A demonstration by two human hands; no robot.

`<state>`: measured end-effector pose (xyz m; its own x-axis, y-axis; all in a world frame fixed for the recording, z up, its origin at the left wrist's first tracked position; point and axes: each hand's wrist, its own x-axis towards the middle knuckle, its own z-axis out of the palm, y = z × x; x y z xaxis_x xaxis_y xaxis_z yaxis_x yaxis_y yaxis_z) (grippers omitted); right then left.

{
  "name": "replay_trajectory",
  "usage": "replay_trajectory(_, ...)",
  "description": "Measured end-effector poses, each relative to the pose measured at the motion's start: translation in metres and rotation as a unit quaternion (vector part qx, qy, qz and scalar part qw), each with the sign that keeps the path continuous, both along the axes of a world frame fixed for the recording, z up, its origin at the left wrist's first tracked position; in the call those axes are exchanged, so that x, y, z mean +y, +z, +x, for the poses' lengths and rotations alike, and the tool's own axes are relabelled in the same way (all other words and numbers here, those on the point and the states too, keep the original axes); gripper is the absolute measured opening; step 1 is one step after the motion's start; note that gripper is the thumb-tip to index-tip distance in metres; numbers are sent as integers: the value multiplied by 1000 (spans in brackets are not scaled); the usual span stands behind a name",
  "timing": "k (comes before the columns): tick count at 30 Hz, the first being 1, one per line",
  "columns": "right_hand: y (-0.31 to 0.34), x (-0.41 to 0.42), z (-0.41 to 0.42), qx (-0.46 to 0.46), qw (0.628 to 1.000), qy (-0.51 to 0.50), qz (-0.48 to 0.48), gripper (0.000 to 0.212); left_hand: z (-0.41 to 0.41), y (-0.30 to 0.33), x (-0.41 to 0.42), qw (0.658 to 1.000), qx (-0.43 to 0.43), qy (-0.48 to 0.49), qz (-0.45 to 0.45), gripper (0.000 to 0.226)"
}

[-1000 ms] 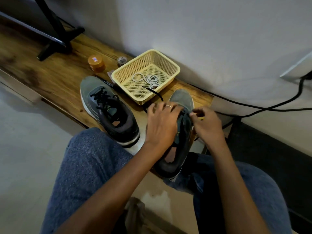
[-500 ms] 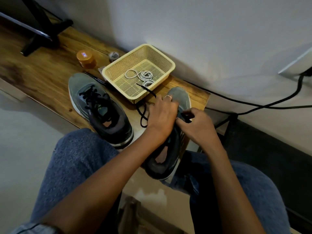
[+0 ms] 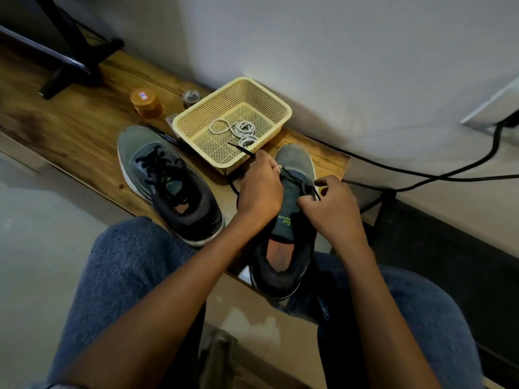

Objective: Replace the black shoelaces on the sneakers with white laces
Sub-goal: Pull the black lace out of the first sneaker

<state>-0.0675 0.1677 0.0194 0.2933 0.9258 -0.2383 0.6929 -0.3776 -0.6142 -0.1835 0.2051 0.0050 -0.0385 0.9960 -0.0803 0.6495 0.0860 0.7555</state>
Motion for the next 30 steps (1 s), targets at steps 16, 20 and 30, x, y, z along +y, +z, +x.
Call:
replay_trajectory(16,11,-4,-1,-4,999,47,-14,40,11,-7,-2,924,317,-133,168,22)
replay_trajectory(20,13,-3,-2,18,999,37,-12,38,14,-15,-2,960,229,-109,115,25)
replay_trajectory(30,13,-3,0,43,998,27,-25,32,19,-13,-8,997,-15,13,81,7)
